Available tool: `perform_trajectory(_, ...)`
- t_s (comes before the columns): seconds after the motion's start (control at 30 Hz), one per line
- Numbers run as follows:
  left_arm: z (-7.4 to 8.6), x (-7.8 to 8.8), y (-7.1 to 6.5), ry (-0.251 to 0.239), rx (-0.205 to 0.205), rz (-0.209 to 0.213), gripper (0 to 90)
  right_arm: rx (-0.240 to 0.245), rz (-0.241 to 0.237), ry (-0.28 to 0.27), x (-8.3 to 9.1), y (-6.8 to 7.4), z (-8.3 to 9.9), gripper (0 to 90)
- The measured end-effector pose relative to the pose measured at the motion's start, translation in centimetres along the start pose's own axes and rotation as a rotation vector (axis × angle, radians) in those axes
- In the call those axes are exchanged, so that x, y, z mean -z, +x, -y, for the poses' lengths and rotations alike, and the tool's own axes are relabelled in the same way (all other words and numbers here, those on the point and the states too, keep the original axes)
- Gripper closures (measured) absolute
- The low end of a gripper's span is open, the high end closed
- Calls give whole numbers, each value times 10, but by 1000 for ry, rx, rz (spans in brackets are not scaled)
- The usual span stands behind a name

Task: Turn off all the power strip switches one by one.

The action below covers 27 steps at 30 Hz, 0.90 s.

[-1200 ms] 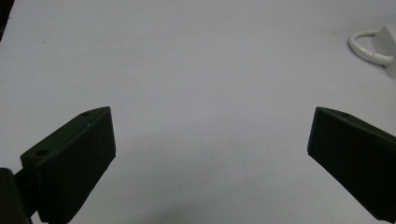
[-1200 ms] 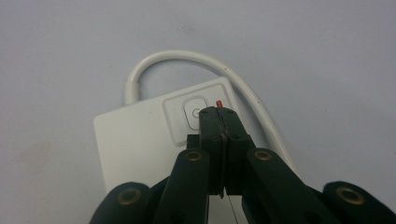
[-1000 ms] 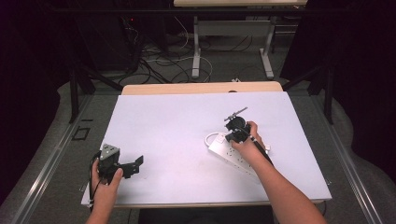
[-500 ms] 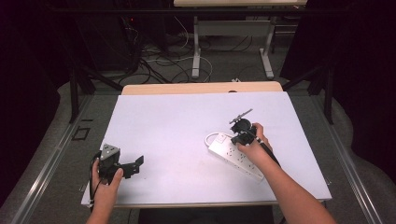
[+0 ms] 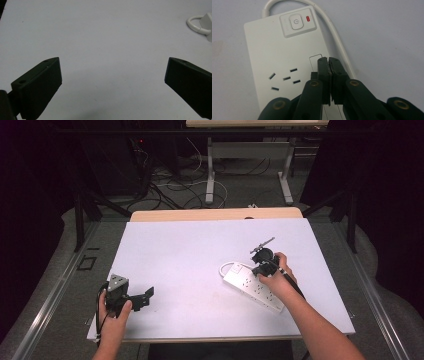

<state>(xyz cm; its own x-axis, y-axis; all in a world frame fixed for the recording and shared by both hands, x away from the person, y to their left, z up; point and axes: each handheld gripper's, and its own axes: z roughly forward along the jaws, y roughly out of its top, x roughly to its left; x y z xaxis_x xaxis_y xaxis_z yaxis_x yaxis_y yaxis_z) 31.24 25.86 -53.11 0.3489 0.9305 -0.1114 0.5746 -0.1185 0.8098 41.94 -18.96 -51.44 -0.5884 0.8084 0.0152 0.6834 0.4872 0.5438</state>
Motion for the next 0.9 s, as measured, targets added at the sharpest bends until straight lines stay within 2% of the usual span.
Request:
perform_trajectory(0.03, 0, 0, 0, 0, -1, 0, 9, 10, 12, 94, 6, -1, -3, 879)
perform_trajectory(0.07, 0, 0, 0, 1, -1, 1, 9, 15, 14, 102, 7, -1, -3, 877)
perform_trajectory(0.1, 0, 0, 0, 0, -1, 0, 9, 5, 16, 58, 4, -1, -2, 873)
perform_trajectory(0.2, 0, 0, 1, 1, -2, 0, 9, -2, 17, 59, 4, -1, -2, 867)
perform_trajectory(0.27, 0, 0, 1, 1, -2, 0, 9, -12, 0, 47, 3, -3, -1, 864)
perform_trajectory(0.8, 0, 1, 1, 0, -5, 0, 9, -19, -11, 57, 3, -4, -1, 882)
perform_trajectory(0.87, 0, 1, 1, 0, -6, -1, 9, -24, -7, 56, 3, -3, -1, 885)
perform_trajectory(0.9, 0, 1, 1, 1, -8, 1, 9, -43, -3, 61, 3, -2, -1, 887)
